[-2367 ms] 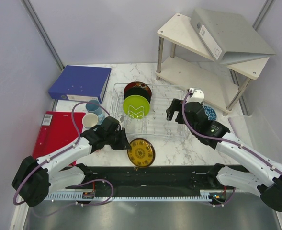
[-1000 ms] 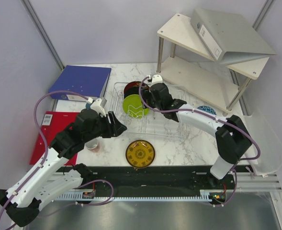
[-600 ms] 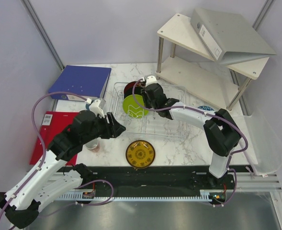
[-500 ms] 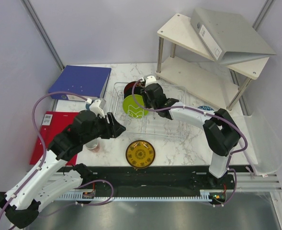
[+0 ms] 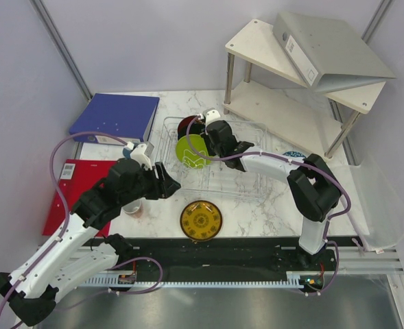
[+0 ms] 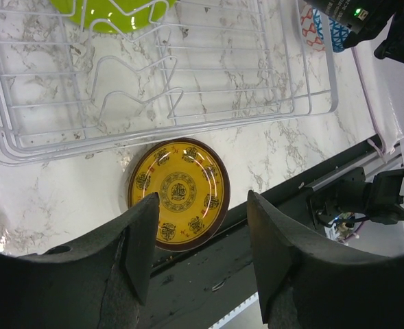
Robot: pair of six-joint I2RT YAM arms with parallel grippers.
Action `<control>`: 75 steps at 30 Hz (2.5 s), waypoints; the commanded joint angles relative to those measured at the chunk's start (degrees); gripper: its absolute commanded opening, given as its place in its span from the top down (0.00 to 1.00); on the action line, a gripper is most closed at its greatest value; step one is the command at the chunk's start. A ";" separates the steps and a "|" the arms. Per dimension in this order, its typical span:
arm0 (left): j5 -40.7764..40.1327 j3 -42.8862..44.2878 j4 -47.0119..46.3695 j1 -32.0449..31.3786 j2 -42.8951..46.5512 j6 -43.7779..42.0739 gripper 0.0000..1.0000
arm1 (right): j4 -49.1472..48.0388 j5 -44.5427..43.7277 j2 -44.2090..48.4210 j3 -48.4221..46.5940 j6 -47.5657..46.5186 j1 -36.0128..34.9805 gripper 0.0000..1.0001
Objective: Unload the mixed dishes from the dish rack
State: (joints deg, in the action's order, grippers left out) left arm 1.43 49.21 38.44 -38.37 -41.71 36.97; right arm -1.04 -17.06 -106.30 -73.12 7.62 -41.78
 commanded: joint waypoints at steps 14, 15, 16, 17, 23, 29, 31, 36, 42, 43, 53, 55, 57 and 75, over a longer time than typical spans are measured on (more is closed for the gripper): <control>-1.26 -1.66 -3.54 0.05 -1.26 -2.34 0.40 | -1.42 -3.42 6.54 1.76 -0.15 0.12 1.00; -1.17 -1.75 -3.72 -0.04 -1.35 -2.26 0.40 | -1.42 -3.51 6.98 1.76 -0.15 0.12 1.00; -1.08 -1.75 -3.72 -0.04 -1.35 -2.34 0.40 | -1.25 -3.59 7.85 1.67 -0.23 0.12 1.00; -1.08 -1.92 -3.89 0.05 -1.44 -2.34 0.40 | -1.07 -3.59 8.30 1.49 -0.32 0.12 1.00; -1.17 -2.10 -4.42 -0.04 -1.35 -2.26 0.40 | 0.86 -3.95 12.34 0.18 -0.50 0.21 1.00; -1.26 -2.19 -5.30 0.05 -1.79 -2.43 0.40 | 4.90 -3.16 19.81 1.31 1.17 0.12 1.00; -2.56 -2.01 -5.48 0.14 -1.88 -2.43 0.40 | 6.22 -3.16 23.15 2.19 3.01 0.12 1.00; -8.01 -1.40 -5.83 0.05 -1.44 -1.11 0.39 | 11.66 0.35 30.87 4.12 10.13 0.12 1.00; -12.51 -1.92 -9.67 0.05 0.31 1.53 0.11 | 18.61 11.25 38.44 7.81 20.58 0.12 1.00; -12.42 -2.27 -10.91 0.05 0.84 1.61 0.07 | 19.05 14.30 39.49 9.21 22.60 0.12 1.00; -4.34 -7.55 -27.97 0.05 0.85 -0.06 0.01 | 22.66 23.20 46.45 12.21 27.45 0.12 1.00; -2.93 -7.90 -30.25 0.05 -0.90 -0.23 0.03 | 22.66 24.17 46.36 12.56 27.54 0.12 1.00; -1.70 -8.34 -32.19 0.05 -1.79 -0.32 0.06 | 22.75 24.53 46.36 13.44 27.71 0.12 1.00; 0.59 -11.59 -35.63 0.05 -0.92 0.03 0.96 | 22.84 24.62 46.89 14.41 27.98 0.12 1.00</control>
State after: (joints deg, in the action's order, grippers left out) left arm 1.72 38.30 5.41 -38.33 -44.18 37.65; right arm 24.12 7.38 -60.77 -58.41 34.70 -41.52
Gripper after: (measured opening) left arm 0.168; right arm 0.095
